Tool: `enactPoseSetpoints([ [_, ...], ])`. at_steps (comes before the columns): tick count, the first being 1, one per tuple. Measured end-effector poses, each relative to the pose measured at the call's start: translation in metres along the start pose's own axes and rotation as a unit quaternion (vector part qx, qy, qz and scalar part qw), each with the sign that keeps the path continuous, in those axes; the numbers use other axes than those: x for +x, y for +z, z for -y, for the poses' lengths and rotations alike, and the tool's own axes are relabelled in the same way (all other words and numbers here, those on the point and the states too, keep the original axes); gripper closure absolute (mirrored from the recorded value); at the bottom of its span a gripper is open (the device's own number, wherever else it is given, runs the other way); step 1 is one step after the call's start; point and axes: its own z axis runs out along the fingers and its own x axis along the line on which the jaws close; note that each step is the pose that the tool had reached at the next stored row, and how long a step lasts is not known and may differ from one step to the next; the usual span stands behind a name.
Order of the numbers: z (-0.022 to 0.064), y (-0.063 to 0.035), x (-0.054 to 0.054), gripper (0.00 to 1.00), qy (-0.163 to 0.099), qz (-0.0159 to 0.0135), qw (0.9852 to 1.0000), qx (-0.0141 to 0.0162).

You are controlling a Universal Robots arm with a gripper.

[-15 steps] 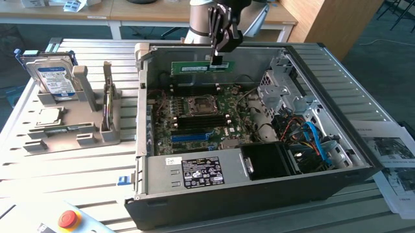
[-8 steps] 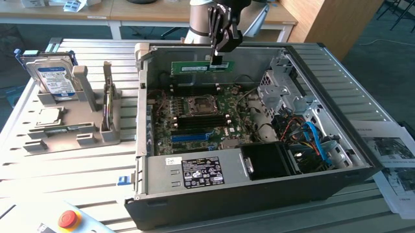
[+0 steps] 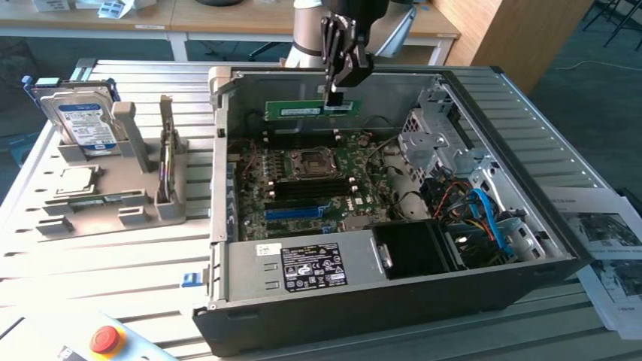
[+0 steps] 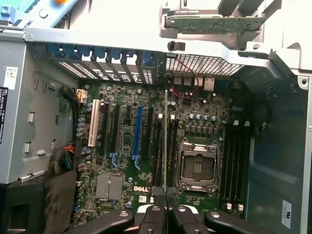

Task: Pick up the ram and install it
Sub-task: 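Pick up the ram and move it above insertion slot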

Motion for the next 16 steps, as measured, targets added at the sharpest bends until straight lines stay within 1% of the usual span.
enactPoseSetpoints([
  [16, 0.0013, 0.0237, -0.001, 0.88, 0.0, -0.0002, 1.0, 0.002],
])
